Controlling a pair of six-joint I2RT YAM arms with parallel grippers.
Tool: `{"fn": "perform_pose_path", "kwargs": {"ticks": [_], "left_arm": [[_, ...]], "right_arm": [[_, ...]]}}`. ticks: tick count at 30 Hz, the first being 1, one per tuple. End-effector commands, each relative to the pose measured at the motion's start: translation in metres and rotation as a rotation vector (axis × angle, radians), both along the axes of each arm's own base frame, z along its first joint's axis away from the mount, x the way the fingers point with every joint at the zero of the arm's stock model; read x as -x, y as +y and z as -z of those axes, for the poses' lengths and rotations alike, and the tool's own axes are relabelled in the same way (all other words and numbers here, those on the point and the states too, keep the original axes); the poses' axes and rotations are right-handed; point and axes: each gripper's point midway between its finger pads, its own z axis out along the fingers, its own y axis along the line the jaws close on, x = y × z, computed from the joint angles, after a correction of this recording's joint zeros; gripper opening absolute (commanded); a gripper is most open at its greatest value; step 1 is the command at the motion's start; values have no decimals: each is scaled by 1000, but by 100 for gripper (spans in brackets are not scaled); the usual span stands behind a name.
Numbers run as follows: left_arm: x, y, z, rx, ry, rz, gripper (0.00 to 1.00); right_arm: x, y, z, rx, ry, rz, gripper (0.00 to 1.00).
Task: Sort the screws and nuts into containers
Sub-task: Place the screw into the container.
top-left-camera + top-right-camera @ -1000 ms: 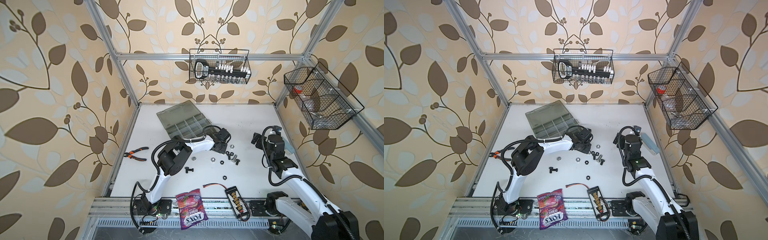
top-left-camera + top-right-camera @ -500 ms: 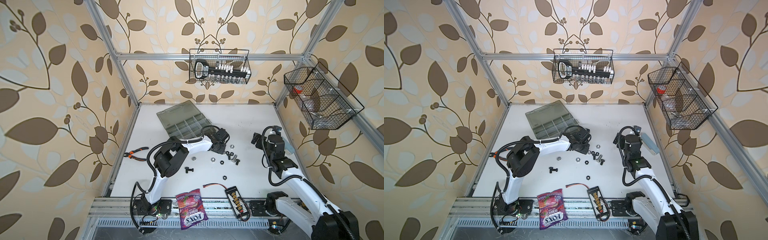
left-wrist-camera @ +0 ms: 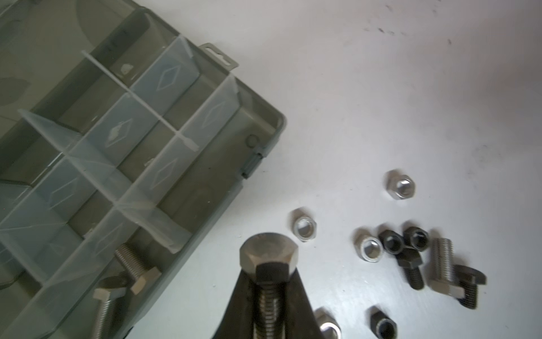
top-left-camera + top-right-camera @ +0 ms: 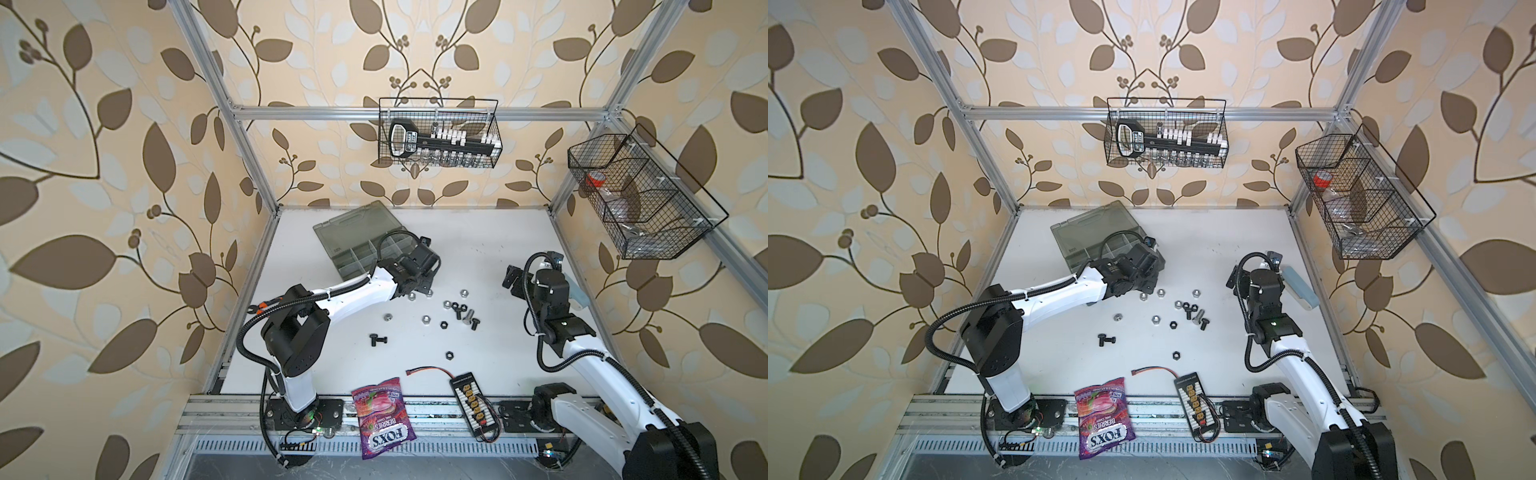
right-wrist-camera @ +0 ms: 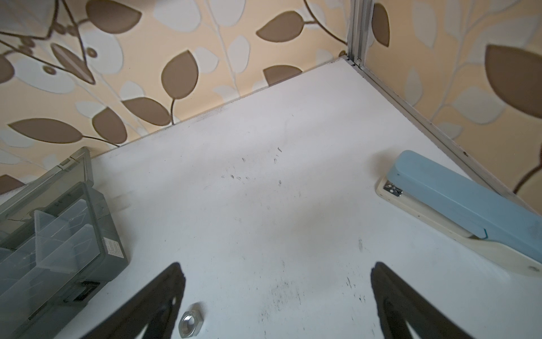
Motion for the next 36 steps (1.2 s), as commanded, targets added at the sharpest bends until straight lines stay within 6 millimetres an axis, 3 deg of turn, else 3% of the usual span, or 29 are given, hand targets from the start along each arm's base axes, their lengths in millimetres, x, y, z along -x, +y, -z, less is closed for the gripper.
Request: {"fn": "perform_pose_path", "kwargs": {"ticks": [1, 6, 11, 19, 32, 36], "left_arm": [[-11, 49, -21, -38, -57, -98, 3], [-18, 95, -25, -19, -62, -178, 3], [-21, 117, -23, -39, -63, -180, 3], [-25, 123, -3, -88, -19, -125, 4], [-39, 115, 37, -134, 54, -89, 4], [-41, 115, 45, -146, 64, -89, 11]], "right_arm": [[-1, 1, -4, -6, -15, 1, 100], [-2, 1, -4, -5, -14, 1, 100], [-2, 2, -3, -6, -11, -3, 100], [-2, 1, -2, -5, -8, -1, 100], [-1, 0, -3, 0, -10, 6, 100], [-1, 0, -3, 0, -10, 6, 100]]}}
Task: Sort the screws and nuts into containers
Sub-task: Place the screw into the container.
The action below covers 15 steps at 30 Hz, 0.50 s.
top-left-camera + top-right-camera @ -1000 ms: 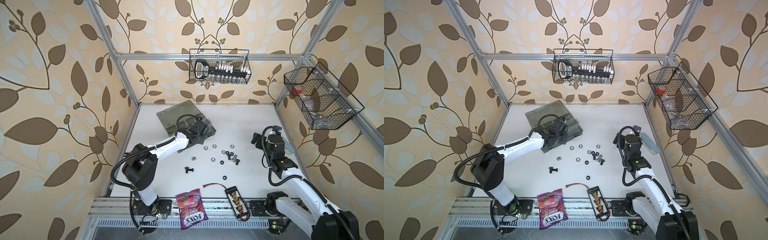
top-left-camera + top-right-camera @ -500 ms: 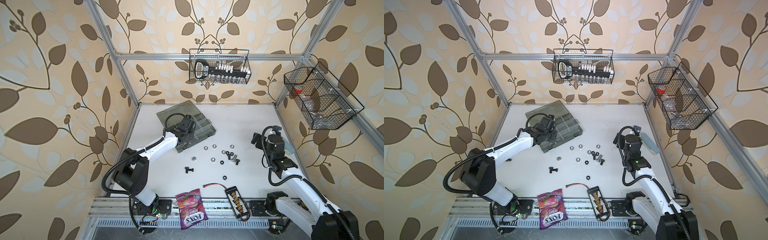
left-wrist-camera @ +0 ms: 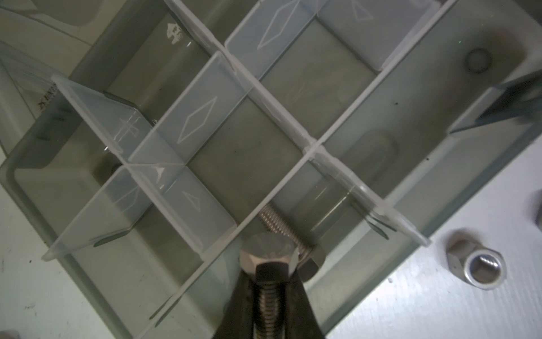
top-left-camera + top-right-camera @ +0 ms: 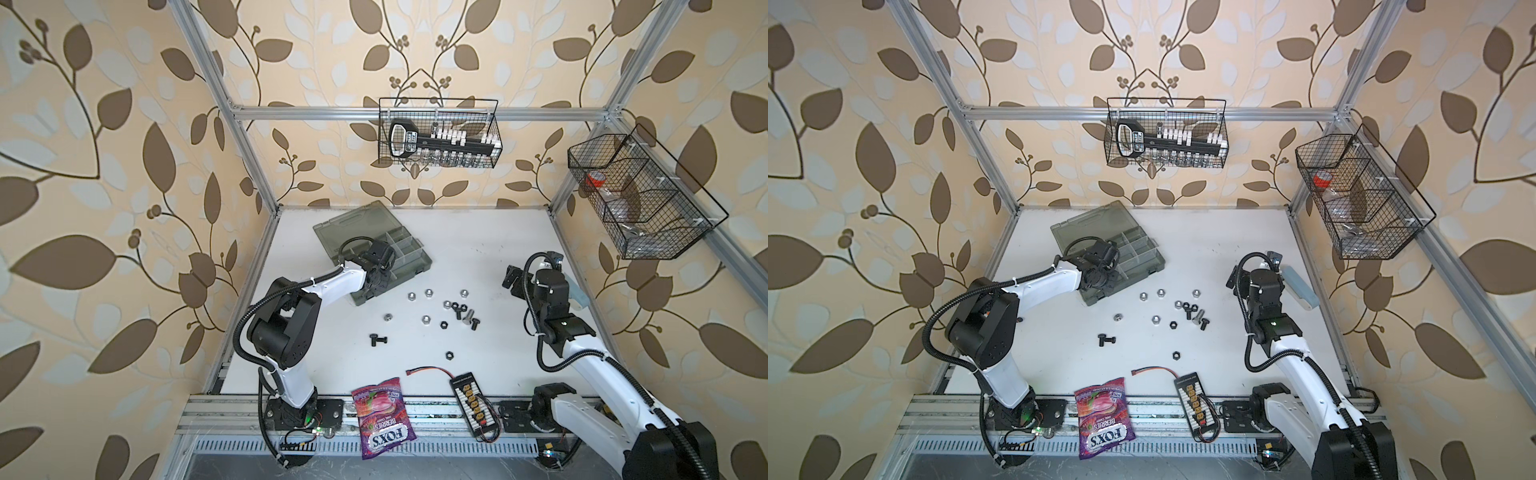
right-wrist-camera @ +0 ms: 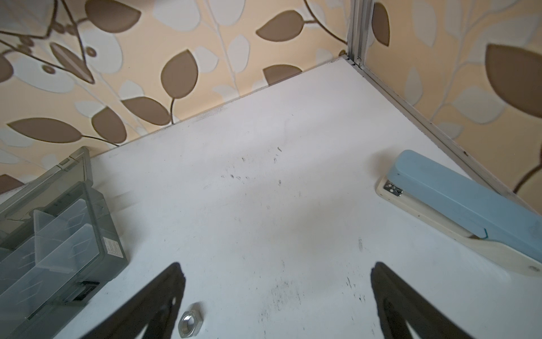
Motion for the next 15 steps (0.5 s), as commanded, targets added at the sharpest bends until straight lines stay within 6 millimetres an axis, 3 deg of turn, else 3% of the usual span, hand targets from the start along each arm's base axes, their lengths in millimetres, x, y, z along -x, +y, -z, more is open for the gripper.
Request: {"fn": "perform_pose_path", "kwargs": {"ticks": [1, 7, 15], "left_arm": [[-20, -6, -19, 25, -70, 9, 16], [-18, -9, -23, 44, -64, 15, 36], [-10, -13, -45, 107, -76, 19, 37]], "right_arm": [[-1, 0, -3, 0, -12, 6, 100], [-2, 0, -2, 0, -10, 6, 100], [-3, 1, -1, -1, -7, 3, 100]]}}
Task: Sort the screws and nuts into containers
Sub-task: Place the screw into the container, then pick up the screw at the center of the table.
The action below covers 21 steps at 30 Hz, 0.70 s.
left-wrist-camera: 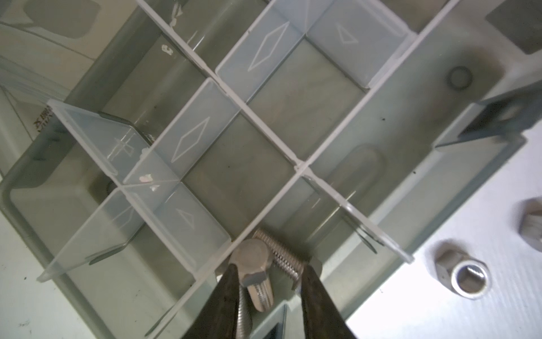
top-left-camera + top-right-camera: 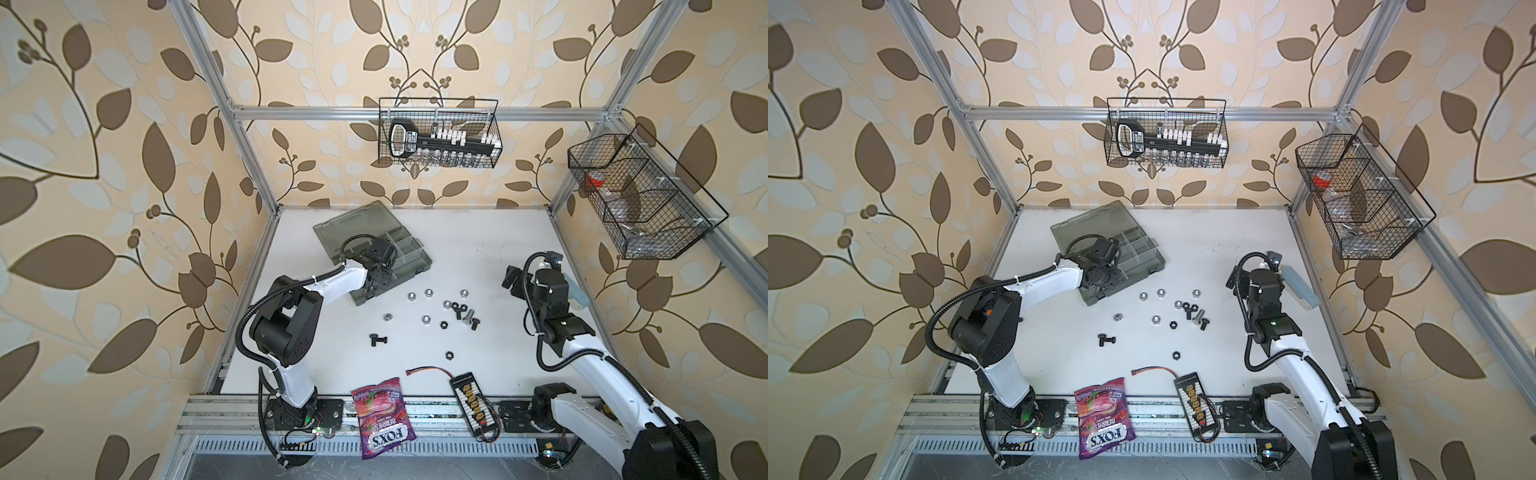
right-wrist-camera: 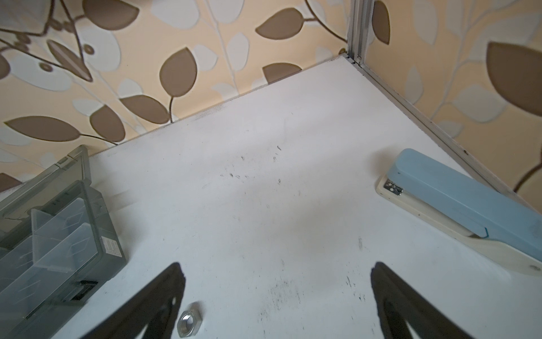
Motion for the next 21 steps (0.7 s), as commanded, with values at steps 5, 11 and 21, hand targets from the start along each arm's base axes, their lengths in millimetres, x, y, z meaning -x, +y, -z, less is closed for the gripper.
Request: {"fn": "perform_pose_path", "kwargs": {"ticks": [5, 11, 21], "left_arm": [[3, -21, -53, 189, -63, 20, 37], [18, -73, -63, 338, -35, 111, 40], [64, -204, -49, 417, 58, 362, 40]], "right_arm": [[-3, 1, -4, -5, -15, 0, 100], [-4, 2, -4, -8, -14, -2, 100], [-1, -8, 3, 7, 20, 56, 100]]}}
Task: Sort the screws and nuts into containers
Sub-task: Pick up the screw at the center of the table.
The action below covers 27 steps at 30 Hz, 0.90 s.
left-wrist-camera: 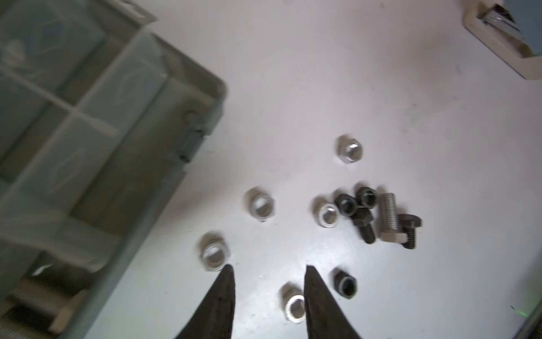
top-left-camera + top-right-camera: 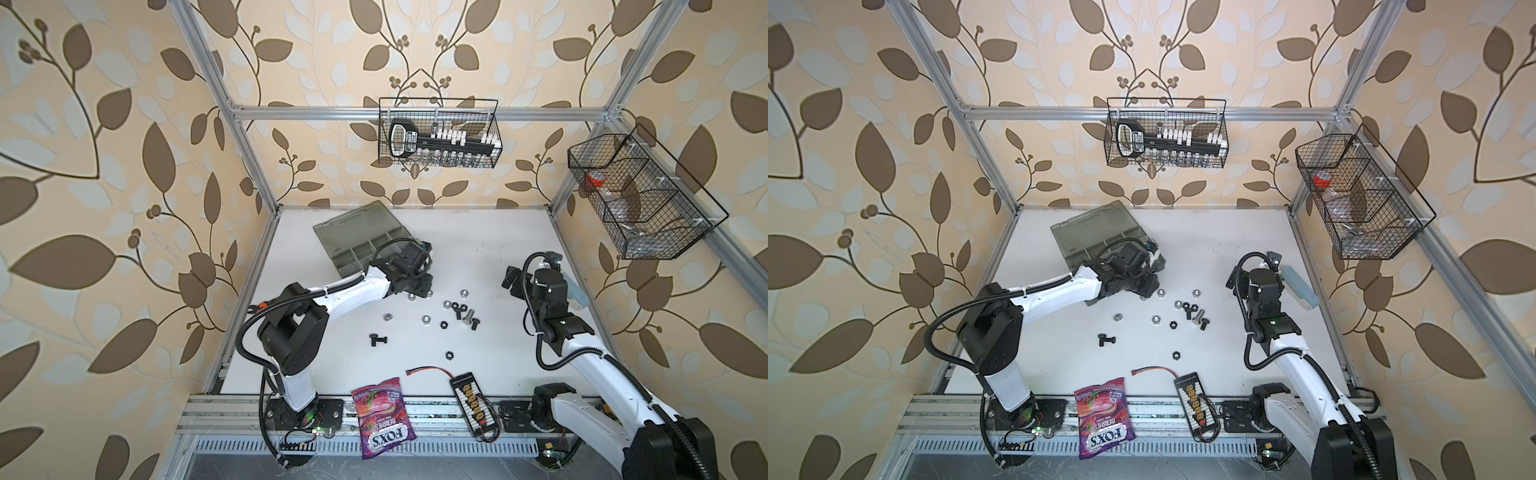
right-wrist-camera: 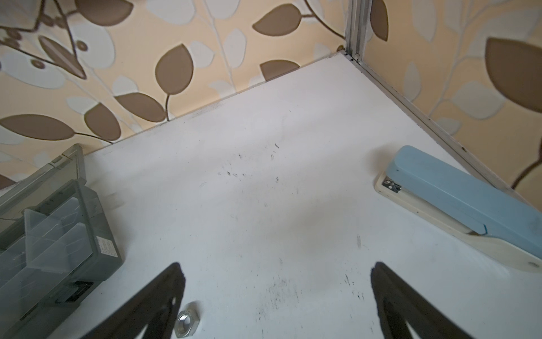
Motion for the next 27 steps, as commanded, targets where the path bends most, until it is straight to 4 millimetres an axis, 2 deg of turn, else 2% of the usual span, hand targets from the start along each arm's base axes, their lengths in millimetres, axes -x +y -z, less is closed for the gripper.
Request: {"fn": "perform_pose_path", "kwargs": {"ticks": [1, 6, 13, 17, 27], "left_arm": [[11, -42, -4, 64, 28, 73, 40], [25, -76, 4, 90, 74, 123, 35], [42, -112, 24, 71, 125, 172, 30], [43, -121, 35, 30, 133, 173, 28], [36, -129, 50, -34, 141, 175, 24]], "right_arm": [[0, -6, -1, 6, 11, 48, 100], [0, -10, 2, 10, 33, 74, 100], [5, -21, 0, 22, 30, 138, 99], [6, -21, 0, 23, 33, 141, 100], [7, -21, -1, 19, 28, 143, 100]]}}
